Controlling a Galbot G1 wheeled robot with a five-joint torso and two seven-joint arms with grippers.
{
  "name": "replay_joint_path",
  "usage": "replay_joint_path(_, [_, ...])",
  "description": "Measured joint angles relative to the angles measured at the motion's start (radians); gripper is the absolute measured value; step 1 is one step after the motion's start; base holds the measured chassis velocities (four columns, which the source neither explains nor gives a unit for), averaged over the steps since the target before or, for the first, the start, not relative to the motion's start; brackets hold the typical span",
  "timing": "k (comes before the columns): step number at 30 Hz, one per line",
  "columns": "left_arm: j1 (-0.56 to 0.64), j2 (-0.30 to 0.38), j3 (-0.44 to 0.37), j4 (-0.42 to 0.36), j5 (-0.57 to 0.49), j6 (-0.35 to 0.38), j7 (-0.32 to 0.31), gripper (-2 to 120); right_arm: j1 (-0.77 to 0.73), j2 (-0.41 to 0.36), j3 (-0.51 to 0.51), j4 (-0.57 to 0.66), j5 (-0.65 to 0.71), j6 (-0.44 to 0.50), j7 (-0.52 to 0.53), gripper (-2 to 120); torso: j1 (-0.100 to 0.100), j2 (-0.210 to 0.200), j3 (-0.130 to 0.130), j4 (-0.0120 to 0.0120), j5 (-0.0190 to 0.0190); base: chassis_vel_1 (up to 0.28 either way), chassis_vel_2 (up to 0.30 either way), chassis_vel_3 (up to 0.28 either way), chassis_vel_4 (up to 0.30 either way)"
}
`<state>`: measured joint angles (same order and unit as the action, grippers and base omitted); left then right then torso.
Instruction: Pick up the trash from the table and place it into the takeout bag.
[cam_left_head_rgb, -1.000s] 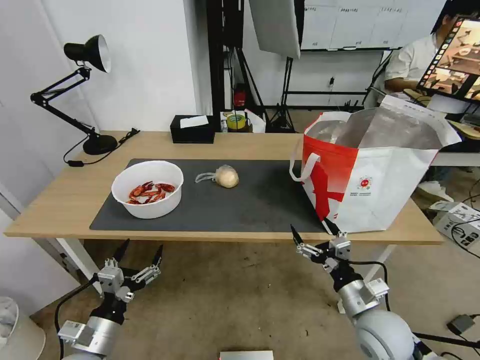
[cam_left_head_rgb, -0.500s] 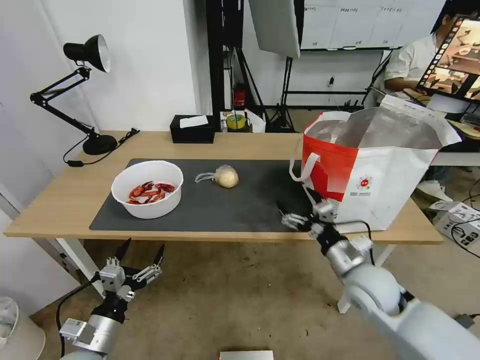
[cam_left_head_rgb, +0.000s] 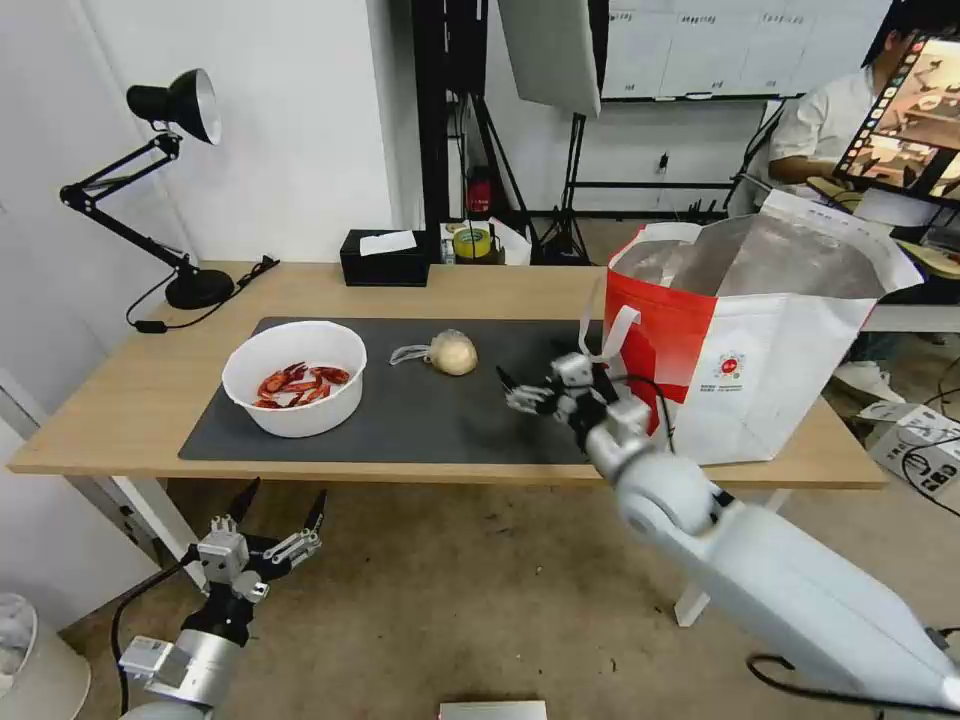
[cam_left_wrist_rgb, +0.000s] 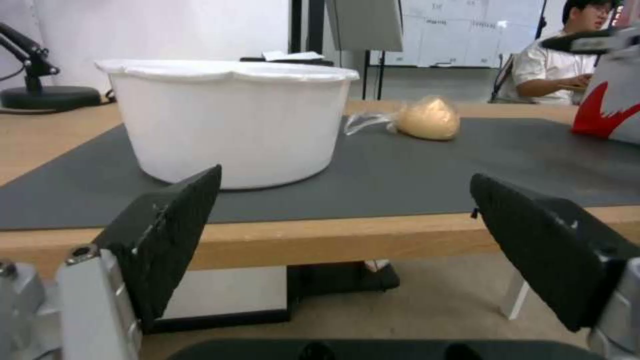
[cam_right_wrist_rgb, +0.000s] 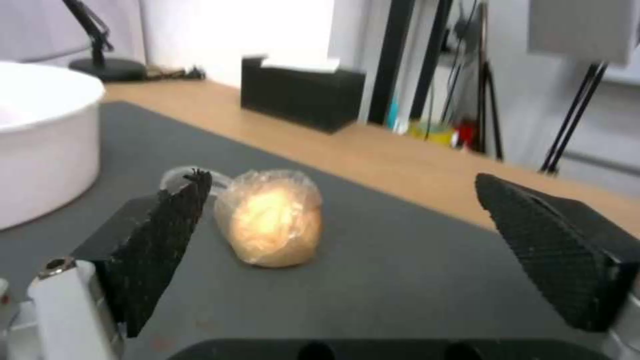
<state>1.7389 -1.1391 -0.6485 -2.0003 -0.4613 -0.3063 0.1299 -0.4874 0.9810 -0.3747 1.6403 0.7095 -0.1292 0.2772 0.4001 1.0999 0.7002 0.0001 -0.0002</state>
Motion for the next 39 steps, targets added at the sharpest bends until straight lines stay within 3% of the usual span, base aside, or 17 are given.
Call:
replay_joint_path(11, [-0.001, -0.002, 0.005, 0.011, 0.0, 0.0, 0.001, 100, 0.159, 0.228, -0.084, -0.335, 0.088, -0.03, -0.008, 100, 0.0, 0.0, 0.0, 0.0, -0.0001, 0.0, 0.0, 0.0, 0.0])
replay_joint_path(15, [0.001, -0.002, 0.003, 0.011, 0.0, -0.001, 0.001, 100, 0.182, 0.269, -0.085, -0.406, 0.12, -0.055, -0.022, 100, 0.0, 0.0, 0.0, 0.0, 0.0, 0.0, 0.0, 0.0, 0.0])
replay_joint_path(23, [0.003, -0.002, -0.001, 0.01, 0.0, -0.003, 0.002, 100, 0.217, 0.329, -0.086, -0.507, 0.158, -0.083, -0.084, 100, 0.0, 0.0, 0.0, 0.0, 0.0001, 0.0, 0.0, 0.0, 0.0])
replay_joint_path(39, [0.007, -0.003, -0.009, 0.008, -0.002, -0.008, 0.002, 100, 0.238, 0.369, -0.093, -0.566, 0.171, -0.132, -0.122, 97, 0.0, 0.0, 0.0, -0.0001, 0.0002, 0.0, 0.0, 0.0, 0.0])
